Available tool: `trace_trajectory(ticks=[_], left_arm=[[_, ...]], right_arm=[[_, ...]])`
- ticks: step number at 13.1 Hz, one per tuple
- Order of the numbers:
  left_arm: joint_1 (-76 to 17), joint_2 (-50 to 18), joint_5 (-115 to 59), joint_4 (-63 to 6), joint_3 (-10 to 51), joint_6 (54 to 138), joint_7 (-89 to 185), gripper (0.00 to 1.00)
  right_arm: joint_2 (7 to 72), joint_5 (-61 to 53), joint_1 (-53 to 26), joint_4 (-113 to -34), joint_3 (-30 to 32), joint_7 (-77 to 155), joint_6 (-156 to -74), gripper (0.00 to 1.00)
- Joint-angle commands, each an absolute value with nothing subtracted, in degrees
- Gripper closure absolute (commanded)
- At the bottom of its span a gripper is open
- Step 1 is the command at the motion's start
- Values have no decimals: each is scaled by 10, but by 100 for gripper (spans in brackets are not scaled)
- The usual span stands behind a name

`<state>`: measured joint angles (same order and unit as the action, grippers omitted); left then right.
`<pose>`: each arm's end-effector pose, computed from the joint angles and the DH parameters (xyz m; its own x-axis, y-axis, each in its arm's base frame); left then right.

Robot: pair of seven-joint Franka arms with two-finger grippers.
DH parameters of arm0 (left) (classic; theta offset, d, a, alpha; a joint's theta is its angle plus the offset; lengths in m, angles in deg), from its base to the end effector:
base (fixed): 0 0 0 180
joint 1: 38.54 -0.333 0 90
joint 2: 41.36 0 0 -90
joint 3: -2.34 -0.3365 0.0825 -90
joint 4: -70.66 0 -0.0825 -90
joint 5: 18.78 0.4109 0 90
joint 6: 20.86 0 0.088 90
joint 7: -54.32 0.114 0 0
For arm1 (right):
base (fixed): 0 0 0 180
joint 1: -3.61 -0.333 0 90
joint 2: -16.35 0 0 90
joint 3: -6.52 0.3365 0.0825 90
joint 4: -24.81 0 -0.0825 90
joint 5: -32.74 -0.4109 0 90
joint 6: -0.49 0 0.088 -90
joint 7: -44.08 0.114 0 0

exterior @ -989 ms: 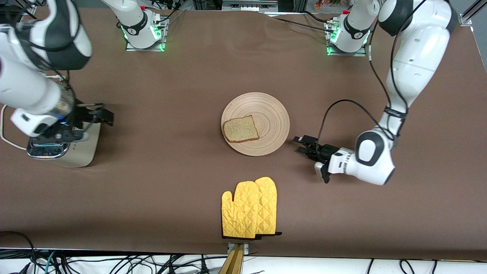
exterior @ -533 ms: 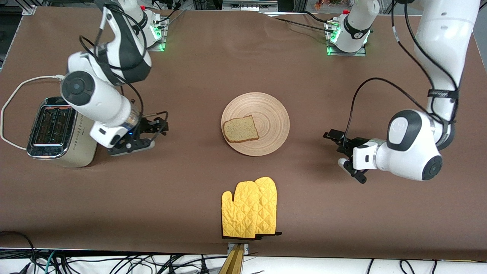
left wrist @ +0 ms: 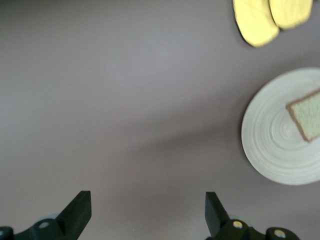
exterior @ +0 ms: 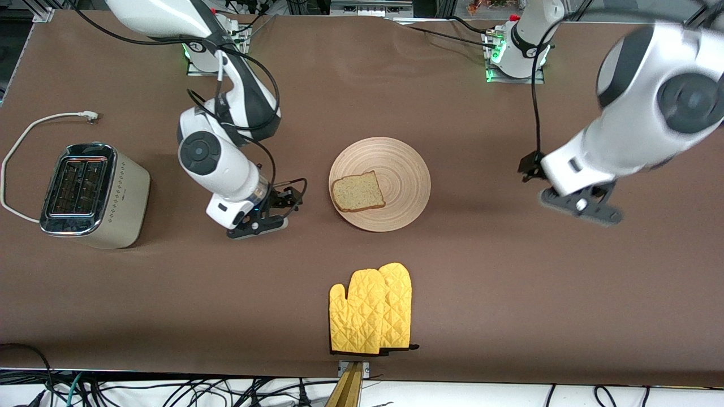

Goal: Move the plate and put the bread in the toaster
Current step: 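Release the plate with the left gripper while the right gripper approaches the bread, then grasp the bread slice on the plate with the right gripper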

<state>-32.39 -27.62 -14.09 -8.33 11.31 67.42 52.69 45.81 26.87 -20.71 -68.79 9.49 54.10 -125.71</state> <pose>0.6356 -0.1492 0.5843 0.9707 -0.2286 -0.0734 -0.2323 -0.9715 -0.0468 0.6409 0.3302 0.3221 0.9723 0.2317 0.0311 0.2337 -0.9651 -0.1183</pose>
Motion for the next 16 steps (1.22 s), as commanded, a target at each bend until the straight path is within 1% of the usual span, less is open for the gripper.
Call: trace_trajectory(ticks=[1,3,4,5,9,13,16], left_arm=[[-315,-369,-156,-169,61,699,499,0],[-340,-424,-155,-262,59,747,499,0],[-354,-445,-166,-306,60,789,509,0],[-355,-447,-171,-315,60,799,507,0],[-355,-437,-191,-301,64,779,502,0],[-359,-430,-184,-291,59,779,510,0],[-380,-393,-185,-226,56,773,507,0]], right_arm=[[487,258,-233,-675,92,546,-1281,0],[501,208,-246,-675,92,545,-1307,0],[507,197,-256,-674,92,546,-1315,0],[512,196,-269,-670,92,547,-1317,0],[563,199,-307,-614,91,546,-1317,0],[575,203,-309,-611,91,542,-1320,0],[581,203,-309,-611,91,541,-1320,0]])
